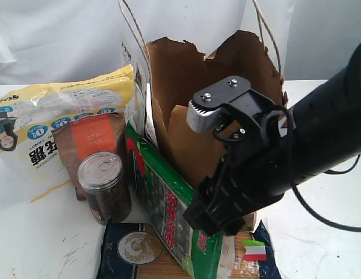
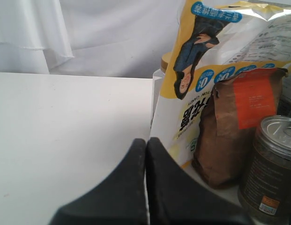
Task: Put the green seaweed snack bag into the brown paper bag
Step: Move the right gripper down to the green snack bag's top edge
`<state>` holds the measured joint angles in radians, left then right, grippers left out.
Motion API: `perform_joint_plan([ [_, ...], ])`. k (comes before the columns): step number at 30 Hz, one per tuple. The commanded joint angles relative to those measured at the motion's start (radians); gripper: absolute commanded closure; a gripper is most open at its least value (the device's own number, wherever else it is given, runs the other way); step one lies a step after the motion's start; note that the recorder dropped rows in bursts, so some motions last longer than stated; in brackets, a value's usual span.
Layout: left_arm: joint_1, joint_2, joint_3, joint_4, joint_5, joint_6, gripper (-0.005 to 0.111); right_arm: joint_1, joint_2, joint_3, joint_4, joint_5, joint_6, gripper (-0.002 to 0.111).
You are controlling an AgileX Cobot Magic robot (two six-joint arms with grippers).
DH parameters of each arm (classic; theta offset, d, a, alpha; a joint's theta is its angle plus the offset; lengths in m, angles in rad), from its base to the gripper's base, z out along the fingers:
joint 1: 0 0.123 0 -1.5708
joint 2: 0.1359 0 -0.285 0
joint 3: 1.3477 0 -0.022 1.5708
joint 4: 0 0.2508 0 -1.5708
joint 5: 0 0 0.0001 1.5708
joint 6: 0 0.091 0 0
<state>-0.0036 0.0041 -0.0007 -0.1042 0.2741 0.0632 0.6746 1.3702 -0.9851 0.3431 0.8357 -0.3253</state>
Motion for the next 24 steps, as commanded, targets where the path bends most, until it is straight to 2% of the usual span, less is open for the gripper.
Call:
perform_joint_plan([
  [1, 0.001, -0.004, 0.001, -0.012, -0.011, -0.004, 0.107, 0.006, 0.057, -0.010, -0.002, -0.027, 0.005, 0.037],
  [11, 0.001, -0.004, 0.001, -0.012, -0.011, -0.004, 0.107, 0.058, 0.168, -0.010, 0.025, -0.029, 0.005, 0.037],
  [13, 0.001, -0.004, 0.001, -0.012, -0.011, -0.004, 0.107, 0.073, 0.189, -0.010, 0.018, -0.025, 0.005, 0.040],
  [16, 0.001, -0.004, 0.001, -0.012, -0.011, -0.004, 0.107, 0.096, 0.202, -0.010, 0.011, -0.005, 0.005, 0.057],
  [21, 0.001, -0.004, 0.001, -0.012, -0.011, -0.004, 0.107, 0.104, 0.200, -0.010, 0.030, 0.032, 0.005, 0.108],
  [24, 0.001, -0.004, 0.001, -0.012, -0.011, -0.004, 0.107, 0.104, 0.183, -0.010, 0.048, 0.032, -0.001, 0.108],
])
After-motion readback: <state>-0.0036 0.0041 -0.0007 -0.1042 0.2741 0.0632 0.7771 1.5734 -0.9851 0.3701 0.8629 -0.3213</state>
